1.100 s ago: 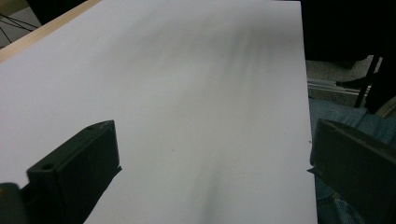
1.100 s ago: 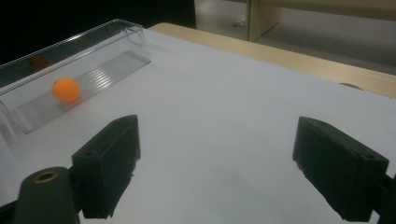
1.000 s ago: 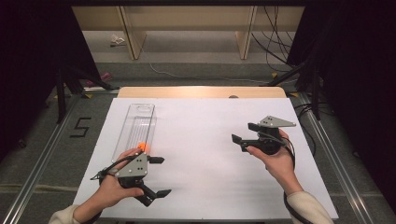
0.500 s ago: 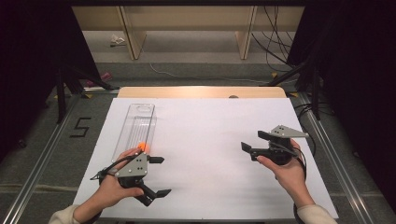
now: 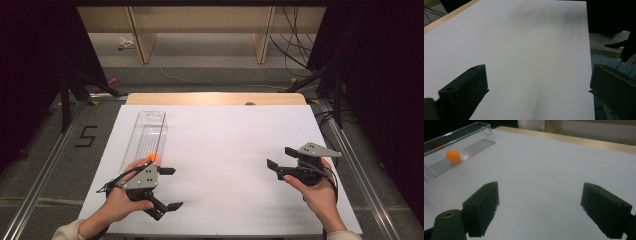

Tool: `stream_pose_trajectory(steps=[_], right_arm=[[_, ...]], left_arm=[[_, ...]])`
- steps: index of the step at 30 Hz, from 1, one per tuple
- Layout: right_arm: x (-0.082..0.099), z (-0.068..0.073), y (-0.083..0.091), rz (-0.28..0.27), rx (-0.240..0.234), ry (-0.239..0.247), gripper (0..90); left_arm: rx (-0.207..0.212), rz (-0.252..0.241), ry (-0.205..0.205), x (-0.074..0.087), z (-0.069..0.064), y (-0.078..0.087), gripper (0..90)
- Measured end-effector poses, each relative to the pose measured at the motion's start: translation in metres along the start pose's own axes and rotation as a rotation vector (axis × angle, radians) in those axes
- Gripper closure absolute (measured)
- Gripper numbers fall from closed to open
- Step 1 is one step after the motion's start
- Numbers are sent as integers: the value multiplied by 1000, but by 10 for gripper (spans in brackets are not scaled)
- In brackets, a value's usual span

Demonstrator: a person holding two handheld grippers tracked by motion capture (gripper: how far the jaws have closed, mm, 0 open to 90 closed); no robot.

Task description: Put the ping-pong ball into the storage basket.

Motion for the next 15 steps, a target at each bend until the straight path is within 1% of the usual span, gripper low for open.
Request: stream_pose_trajectory(steps=[4, 15], right_arm=[[3, 0, 2, 2, 4, 7, 162], [4, 0, 1, -11, -3, -3, 162]], left_arm=[[0, -1, 1, 0, 0, 0, 10], [5, 4, -5, -1, 1, 0, 10]])
Point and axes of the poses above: each handheld gripper's, and its own axes: y roughly backward along the jaws, x roughly out of its underside, z roughly to its left, the point moved 3 cm from there along -y, roughly forward along the jaws, and after that the axes turned 4 degrees about -z, right-handed, at the moved point
